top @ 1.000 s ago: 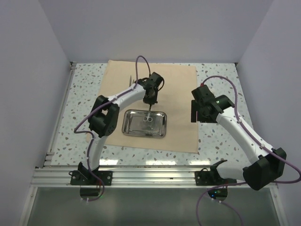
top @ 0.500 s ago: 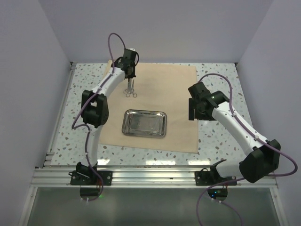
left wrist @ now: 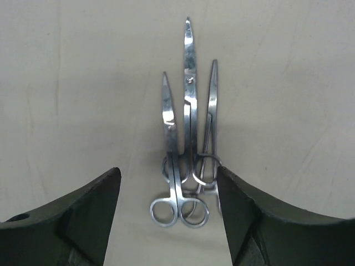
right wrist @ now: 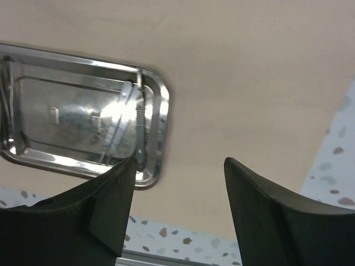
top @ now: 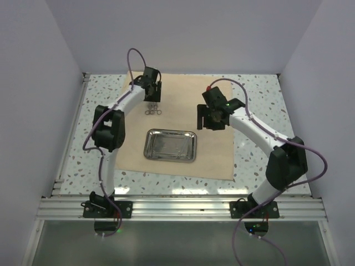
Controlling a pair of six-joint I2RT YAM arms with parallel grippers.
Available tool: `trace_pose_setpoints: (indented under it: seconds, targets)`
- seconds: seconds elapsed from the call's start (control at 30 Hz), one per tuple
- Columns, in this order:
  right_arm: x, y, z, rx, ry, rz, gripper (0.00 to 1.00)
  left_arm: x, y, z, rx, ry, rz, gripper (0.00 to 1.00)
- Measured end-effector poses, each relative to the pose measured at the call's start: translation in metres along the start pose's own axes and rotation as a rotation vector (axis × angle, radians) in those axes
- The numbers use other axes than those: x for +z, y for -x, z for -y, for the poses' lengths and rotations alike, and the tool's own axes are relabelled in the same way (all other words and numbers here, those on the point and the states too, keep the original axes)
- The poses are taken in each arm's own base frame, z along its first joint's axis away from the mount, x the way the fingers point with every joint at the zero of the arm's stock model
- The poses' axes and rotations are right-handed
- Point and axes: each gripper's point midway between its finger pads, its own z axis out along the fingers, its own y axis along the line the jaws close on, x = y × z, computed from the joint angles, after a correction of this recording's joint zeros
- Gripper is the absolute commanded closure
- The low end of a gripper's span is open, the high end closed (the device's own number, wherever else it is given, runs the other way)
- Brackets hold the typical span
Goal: Open and lay out the surgical kit
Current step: Place the medical item in the surgical kit, then pick up the medical item from the container.
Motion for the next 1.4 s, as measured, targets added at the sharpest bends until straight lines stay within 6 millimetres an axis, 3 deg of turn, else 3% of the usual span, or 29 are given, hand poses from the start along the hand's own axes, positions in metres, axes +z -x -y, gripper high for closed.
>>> trace_pose_setpoints:
  seconds: [0.1, 0.2, 0.33, 0.47, 0.6, 0.73, 1.1, 1.2, 1.4]
  targets:
    - [0.021, 0.005, -0.035, -0.006, 0.072, -0.007, 0.39, -0.036, -0.003, -0.008, -0.038, -0.004, -0.003, 0.32]
    - [0.047, -0.002, -0.056, -0.002, 0.097, -0.05, 0.42, -0.073, -0.005, -0.014, -0.076, -0.026, 0.009, 0.33]
    - [0.085, -0.015, -0.065, 0.023, 0.071, -0.117, 0.44, -0.117, -0.025, -0.027, -0.096, -0.043, 0.006, 0.34]
    - [0.113, -0.02, -0.072, 0.042, 0.05, -0.156, 0.48, -0.139, -0.05, -0.037, -0.094, -0.038, -0.026, 0.35]
    - [0.127, -0.014, -0.083, 0.052, 0.051, -0.154, 0.56, -0.151, -0.073, -0.045, -0.082, -0.03, -0.071, 0.36]
    - [0.136, -0.008, -0.09, 0.062, 0.044, -0.143, 0.63, -0.159, -0.084, -0.049, -0.077, -0.025, -0.09, 0.36]
    - [0.139, -0.007, -0.082, 0.057, -0.037, -0.123, 0.81, -0.163, -0.103, -0.054, -0.07, -0.018, -0.118, 0.38]
    - [0.14, -0.007, -0.079, 0.056, -0.058, -0.119, 0.99, -0.162, -0.108, -0.055, -0.066, -0.015, -0.131, 0.38]
    - [0.141, -0.007, -0.078, 0.059, -0.065, -0.116, 1.0, -0.162, -0.109, -0.055, -0.057, -0.015, -0.131, 0.38]
